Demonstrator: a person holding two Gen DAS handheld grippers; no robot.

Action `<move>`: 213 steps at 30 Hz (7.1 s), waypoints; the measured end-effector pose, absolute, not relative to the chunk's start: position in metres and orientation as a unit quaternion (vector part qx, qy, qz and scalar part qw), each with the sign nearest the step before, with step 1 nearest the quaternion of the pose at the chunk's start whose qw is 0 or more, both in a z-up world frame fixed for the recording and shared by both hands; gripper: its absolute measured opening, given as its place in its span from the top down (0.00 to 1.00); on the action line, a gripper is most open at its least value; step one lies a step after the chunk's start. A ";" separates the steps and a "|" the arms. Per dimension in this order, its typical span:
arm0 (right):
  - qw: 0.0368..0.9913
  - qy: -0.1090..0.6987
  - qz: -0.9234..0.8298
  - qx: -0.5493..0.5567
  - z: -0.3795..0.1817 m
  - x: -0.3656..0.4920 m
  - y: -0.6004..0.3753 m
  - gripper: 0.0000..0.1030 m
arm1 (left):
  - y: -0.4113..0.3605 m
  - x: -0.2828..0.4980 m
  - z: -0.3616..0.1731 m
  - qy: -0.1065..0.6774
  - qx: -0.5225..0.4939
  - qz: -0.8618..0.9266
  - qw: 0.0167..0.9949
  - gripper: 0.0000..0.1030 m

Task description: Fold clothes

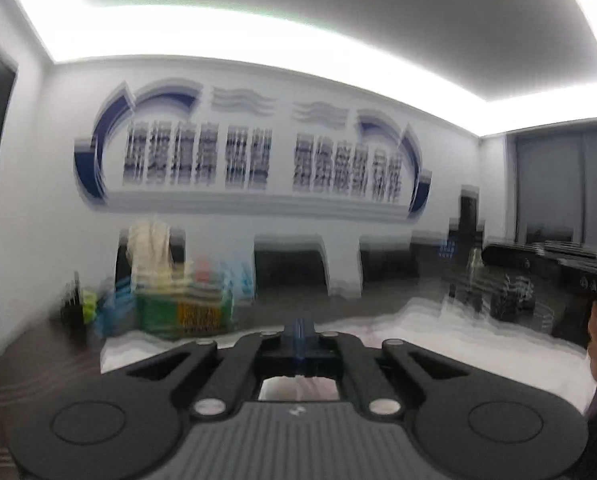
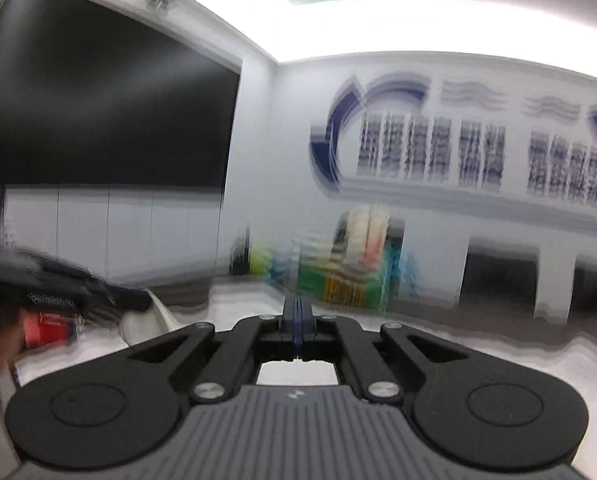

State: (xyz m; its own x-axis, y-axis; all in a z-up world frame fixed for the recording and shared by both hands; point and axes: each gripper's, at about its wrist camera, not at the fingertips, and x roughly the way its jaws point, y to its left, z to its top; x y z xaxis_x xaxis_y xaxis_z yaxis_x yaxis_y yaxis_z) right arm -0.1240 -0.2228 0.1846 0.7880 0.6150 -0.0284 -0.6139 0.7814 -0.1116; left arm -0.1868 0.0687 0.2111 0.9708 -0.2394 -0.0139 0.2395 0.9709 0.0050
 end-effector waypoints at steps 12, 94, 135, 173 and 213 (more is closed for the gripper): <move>0.910 0.132 0.374 -0.119 0.123 -0.124 -0.214 0.52 | 0.064 -0.194 0.109 0.171 0.029 -0.162 0.971 0.70; 0.927 0.287 0.240 -0.020 0.071 0.058 -0.295 0.50 | 0.100 -0.074 0.093 0.361 0.025 -0.243 0.900 0.24; 0.925 0.280 0.256 -0.016 0.057 0.015 -0.339 0.24 | 0.014 -0.115 0.024 0.280 0.073 -0.267 0.919 0.17; 0.889 0.262 0.360 -0.103 0.046 -0.007 -0.201 0.47 | 0.059 -0.160 0.009 0.321 -0.053 -0.224 0.919 0.44; 0.967 0.213 0.130 0.051 0.073 -0.078 -0.381 0.38 | 0.093 -0.074 0.068 0.308 0.057 -0.125 0.941 0.32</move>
State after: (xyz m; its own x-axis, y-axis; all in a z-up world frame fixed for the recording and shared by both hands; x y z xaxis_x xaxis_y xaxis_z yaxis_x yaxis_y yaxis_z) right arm -0.0777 -0.3806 0.0727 0.8753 0.2740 -0.3984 -0.2306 0.9608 0.1542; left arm -0.0745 0.0925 0.0685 0.7782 -0.2011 -0.5949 0.2711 0.9621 0.0294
